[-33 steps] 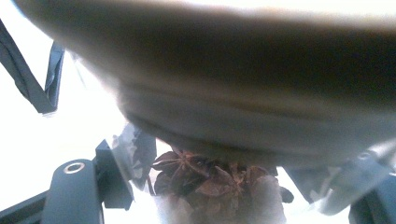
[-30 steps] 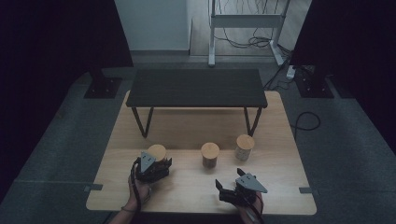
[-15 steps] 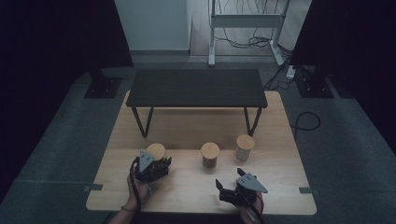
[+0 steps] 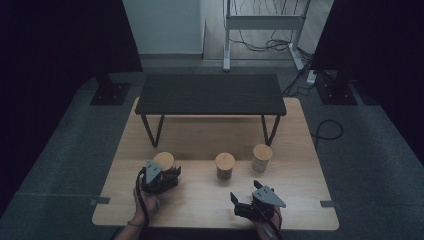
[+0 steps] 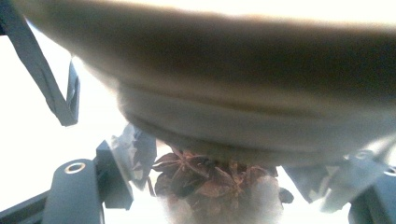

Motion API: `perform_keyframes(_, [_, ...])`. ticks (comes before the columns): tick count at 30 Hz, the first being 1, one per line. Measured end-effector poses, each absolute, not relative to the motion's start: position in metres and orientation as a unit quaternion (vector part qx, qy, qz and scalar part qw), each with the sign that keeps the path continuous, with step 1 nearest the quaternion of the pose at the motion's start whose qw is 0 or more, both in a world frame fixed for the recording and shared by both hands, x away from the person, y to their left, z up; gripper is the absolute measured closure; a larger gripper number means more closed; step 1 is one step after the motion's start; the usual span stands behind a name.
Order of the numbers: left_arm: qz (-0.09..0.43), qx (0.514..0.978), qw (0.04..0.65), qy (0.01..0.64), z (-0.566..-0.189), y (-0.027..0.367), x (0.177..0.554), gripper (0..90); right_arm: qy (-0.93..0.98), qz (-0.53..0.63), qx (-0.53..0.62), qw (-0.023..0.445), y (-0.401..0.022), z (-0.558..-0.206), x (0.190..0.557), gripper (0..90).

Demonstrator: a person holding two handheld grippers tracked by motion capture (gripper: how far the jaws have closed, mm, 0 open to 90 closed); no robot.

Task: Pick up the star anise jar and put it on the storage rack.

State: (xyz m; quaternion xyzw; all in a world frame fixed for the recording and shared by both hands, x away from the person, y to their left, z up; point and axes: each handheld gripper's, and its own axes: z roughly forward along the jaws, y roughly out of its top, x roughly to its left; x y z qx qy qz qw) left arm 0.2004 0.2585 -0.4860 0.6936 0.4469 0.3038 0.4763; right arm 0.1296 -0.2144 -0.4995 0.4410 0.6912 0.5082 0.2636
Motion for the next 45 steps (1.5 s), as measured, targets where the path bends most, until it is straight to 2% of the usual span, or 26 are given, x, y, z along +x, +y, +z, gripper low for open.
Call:
perform_keyframes(32, [0.308,0.684,0.485,0.448,-0.469,0.264,0.193,26.1,0.692,0.509,0.44,0.261,-0.214,-0.499,0.13,3.7])
perform_keyframes(45, [0.325,0.676,0.496,0.438,-0.441,0.269,0.196,26.1,0.692,0.511,0.441,0.257,-0.214,-0.499,0.13,3.7])
